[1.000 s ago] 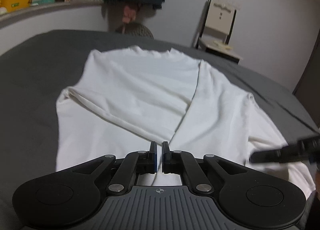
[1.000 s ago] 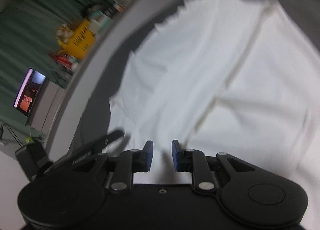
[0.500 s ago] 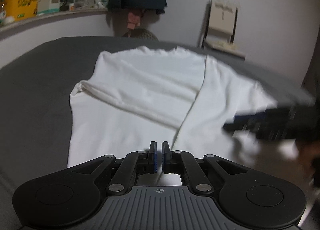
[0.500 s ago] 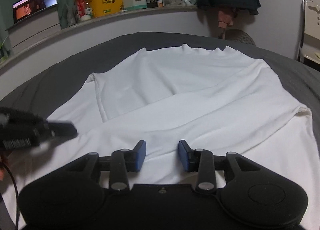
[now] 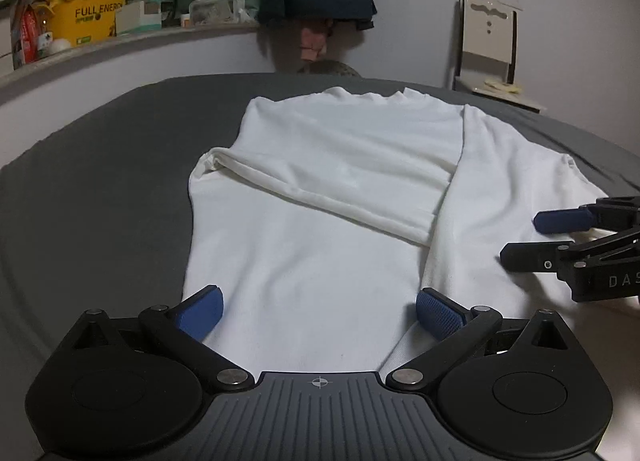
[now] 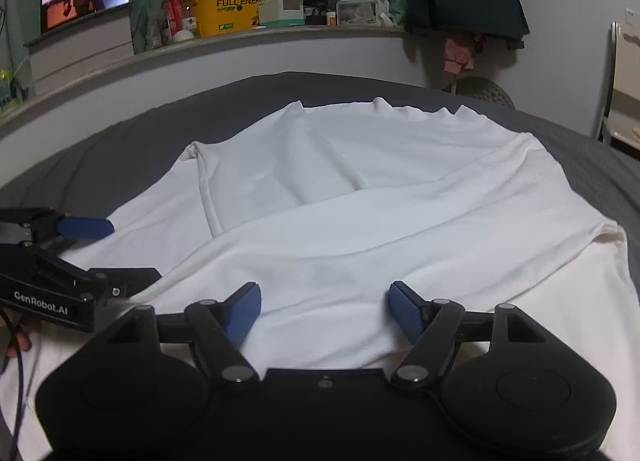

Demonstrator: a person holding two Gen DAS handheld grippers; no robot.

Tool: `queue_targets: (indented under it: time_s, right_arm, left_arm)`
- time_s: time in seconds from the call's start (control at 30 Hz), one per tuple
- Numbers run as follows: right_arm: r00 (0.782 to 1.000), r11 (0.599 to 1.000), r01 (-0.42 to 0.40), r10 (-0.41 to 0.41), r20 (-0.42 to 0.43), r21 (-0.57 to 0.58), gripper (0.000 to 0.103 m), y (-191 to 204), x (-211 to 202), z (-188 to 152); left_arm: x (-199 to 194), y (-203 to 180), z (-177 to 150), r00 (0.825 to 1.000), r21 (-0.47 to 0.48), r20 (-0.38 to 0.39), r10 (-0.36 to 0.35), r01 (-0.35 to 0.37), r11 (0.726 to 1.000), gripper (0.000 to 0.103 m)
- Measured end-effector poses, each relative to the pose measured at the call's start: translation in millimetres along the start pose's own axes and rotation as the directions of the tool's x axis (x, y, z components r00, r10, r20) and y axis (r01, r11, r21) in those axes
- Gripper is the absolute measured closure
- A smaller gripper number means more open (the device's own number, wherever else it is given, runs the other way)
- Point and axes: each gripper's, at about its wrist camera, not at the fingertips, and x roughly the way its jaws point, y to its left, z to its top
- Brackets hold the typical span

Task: Fold clothes

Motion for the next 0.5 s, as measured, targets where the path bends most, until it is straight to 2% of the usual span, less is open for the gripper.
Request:
queue_targets:
  time_s: [0.13,0.2,0.27,0.33,0.5]
  right_arm:
    - [1.000,1.000,0.000,0.000,-0.003,0.000,0.029,1,-1,-1]
    - [1.000,1.000,-0.003,0.003,-0.005,-0.005,0.024,2,0,-1]
    - [1.000,1.000,-0.016,0.015,-0.011,-0.016,0.011,4,1,-2]
    - [1.000,0.999,-0.011,0.010,-0.020,-0.048,0.005,10,2,-4]
    - [1.000,0.997,-0.007,0.005,-0.027,-0.079,0.000,14,3,-5]
  left_arm:
    - [6,0,0,1.000,0.006,0.002,0.003,-0.003,1.000,0.000]
    - [9,1,-1,1.000,-0.002,0.006,-0.004,0.004,1.000,0.000]
    - [7,2,-3,1.000,-0.009,0.013,-0.009,0.009,1.000,0.000]
    - [6,2,-5,1.000,-0.011,0.017,-0.010,0.011,1.000,0.000]
    - [6,1,-5,1.000,-0.014,0.017,-0.013,0.014,1.000,0.000]
